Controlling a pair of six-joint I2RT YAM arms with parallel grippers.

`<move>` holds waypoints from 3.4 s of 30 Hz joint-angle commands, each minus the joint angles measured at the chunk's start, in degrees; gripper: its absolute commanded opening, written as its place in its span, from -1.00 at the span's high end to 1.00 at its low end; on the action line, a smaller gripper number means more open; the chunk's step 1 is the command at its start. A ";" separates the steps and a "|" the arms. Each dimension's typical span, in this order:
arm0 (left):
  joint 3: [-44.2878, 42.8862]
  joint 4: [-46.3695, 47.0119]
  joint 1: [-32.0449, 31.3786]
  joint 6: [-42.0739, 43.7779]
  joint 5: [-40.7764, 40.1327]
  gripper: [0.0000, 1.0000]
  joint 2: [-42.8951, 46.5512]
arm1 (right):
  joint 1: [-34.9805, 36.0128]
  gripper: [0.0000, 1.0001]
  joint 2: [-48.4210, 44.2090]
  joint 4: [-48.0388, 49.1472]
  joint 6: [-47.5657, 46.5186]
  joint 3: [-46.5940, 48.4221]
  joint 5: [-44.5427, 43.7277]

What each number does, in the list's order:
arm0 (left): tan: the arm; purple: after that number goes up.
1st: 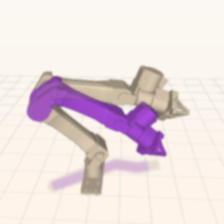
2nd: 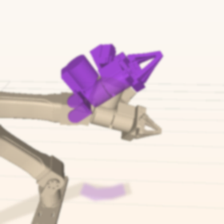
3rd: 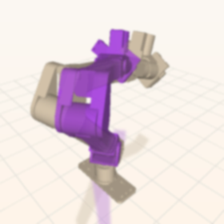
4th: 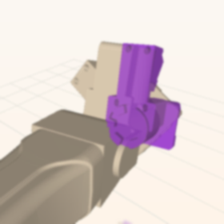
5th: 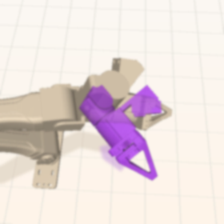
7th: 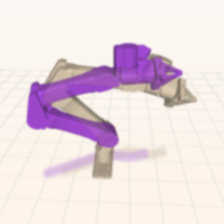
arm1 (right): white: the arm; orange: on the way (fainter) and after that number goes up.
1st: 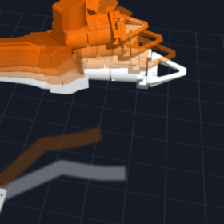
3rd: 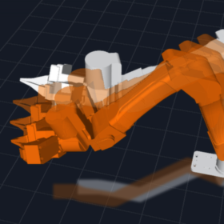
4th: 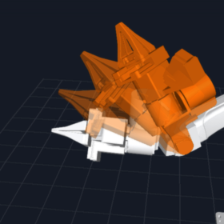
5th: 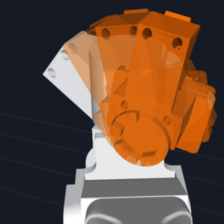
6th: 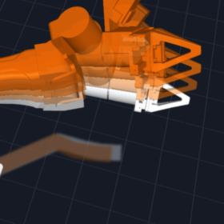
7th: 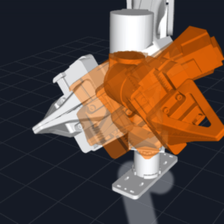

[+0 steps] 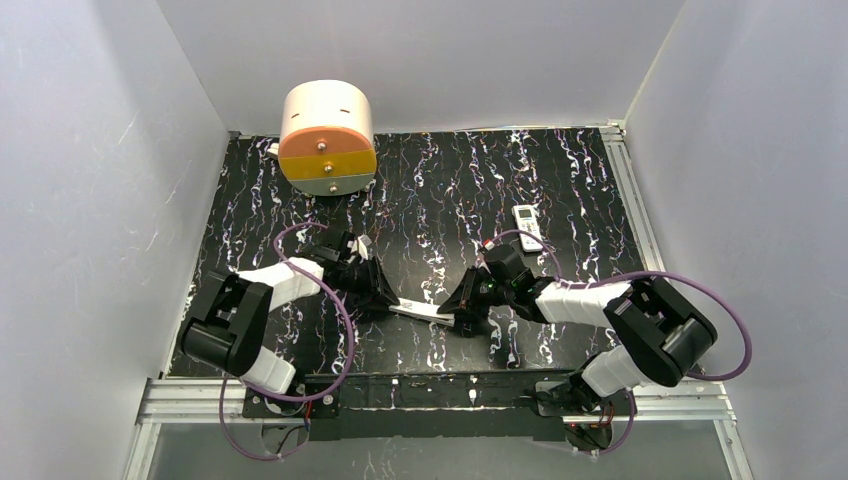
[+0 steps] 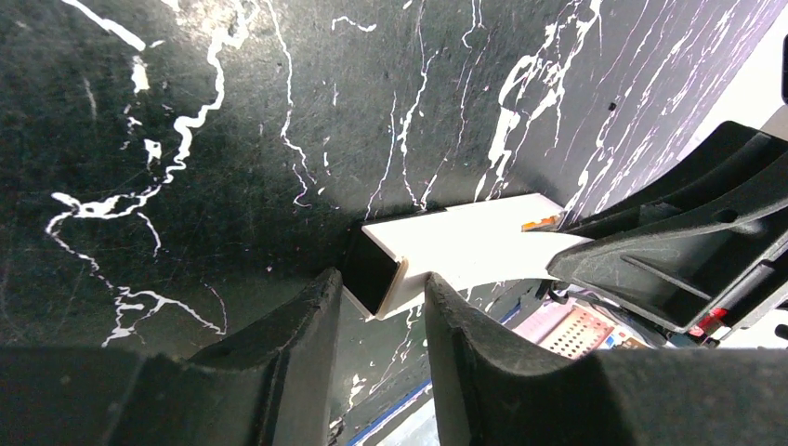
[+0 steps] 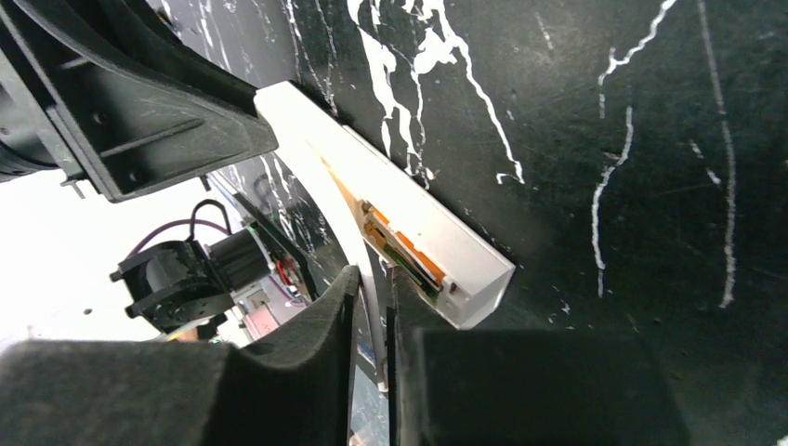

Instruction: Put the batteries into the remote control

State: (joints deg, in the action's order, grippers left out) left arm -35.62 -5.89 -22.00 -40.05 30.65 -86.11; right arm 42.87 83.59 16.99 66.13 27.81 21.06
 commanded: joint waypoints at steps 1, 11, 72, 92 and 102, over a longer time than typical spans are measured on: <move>0.86 -7.78 -1.05 3.39 -9.73 0.33 -3.68 | 0.57 0.48 -1.25 -12.19 -3.44 0.28 -2.67; -0.23 -9.34 -1.53 4.26 -10.89 0.27 -5.79 | -0.67 0.21 -5.78 -15.72 -3.94 0.67 -2.60; -0.16 -7.50 -1.86 4.90 -8.46 0.42 -8.29 | -3.19 0.36 -2.57 -27.36 -19.89 9.84 -8.53; 1.05 -5.01 -1.84 4.25 -6.38 0.88 -9.14 | -0.70 0.86 3.71 -23.31 -16.24 9.89 -7.20; 3.41 0.75 -1.82 1.91 -3.24 1.00 -10.71 | 2.82 0.94 7.88 -22.32 -10.41 11.80 -9.98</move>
State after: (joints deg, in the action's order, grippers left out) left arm -36.91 -2.81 -21.78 -38.68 36.42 -91.05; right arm 40.45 85.47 -11.49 51.40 39.92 15.70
